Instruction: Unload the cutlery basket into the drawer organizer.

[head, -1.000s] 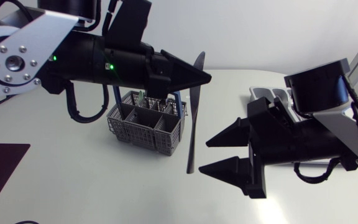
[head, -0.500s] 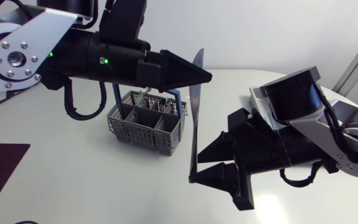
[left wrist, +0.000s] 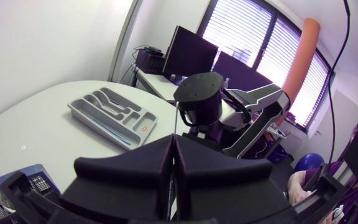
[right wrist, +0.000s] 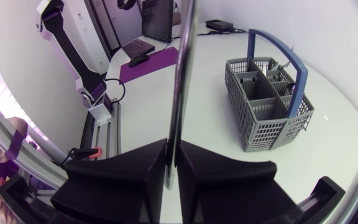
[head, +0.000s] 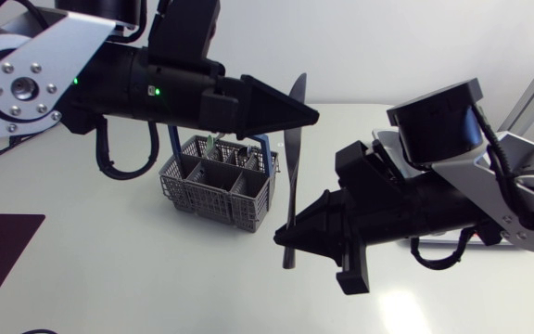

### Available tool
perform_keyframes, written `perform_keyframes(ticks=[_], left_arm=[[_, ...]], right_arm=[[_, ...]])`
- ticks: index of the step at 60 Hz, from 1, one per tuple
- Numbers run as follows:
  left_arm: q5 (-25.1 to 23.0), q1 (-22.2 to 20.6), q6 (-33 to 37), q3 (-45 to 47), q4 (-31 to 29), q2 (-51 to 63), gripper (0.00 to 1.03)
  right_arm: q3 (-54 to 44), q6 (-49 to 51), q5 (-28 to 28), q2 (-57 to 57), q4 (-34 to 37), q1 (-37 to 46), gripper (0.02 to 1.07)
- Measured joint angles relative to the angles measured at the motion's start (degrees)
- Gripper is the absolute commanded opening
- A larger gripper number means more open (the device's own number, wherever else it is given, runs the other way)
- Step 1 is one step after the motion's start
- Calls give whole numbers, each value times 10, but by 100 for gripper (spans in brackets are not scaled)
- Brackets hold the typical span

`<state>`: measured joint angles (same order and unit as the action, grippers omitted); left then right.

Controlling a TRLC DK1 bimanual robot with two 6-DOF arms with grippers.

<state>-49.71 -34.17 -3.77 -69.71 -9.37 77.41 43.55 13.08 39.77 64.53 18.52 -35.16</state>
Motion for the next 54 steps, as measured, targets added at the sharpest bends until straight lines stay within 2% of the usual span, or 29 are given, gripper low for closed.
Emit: perform_keyframes(ticks=[3,8,10,11,17,24,31,39,45,49,54], left_arm=[[-5,0,5,0,0,0,6],[-8,0,3,0,-1,0,35],[-8,0,1,0,-2,0,40],[-8,0,1,0,-1,0,50],[-5,7,-11,-9,-2,0,69],[-4,18,-23,-51,-8,1,73],[-9,27,-25,-105,-17,7,73],[-10,38,-27,-116,-20,7,75],[-6,57,-27,-116,-26,7,76],[15,70,-26,-116,-27,7,76],[71,79,-7,-116,-52,7,76]], right_arm=[[0,-10,-1,0,0,0,8],[0,-11,-5,0,0,0,8],[0,-11,-7,0,0,0,8],[0,-10,-8,0,1,0,8],[0,-5,-8,0,4,0,8],[-4,2,-8,0,5,-3,8],[-13,3,-8,0,6,-7,8],[-27,5,-8,-6,9,3,8],[-31,6,-34,-17,11,47,8],[-31,7,-56,-24,11,83,8],[-31,14,-85,-28,13,136,8]])
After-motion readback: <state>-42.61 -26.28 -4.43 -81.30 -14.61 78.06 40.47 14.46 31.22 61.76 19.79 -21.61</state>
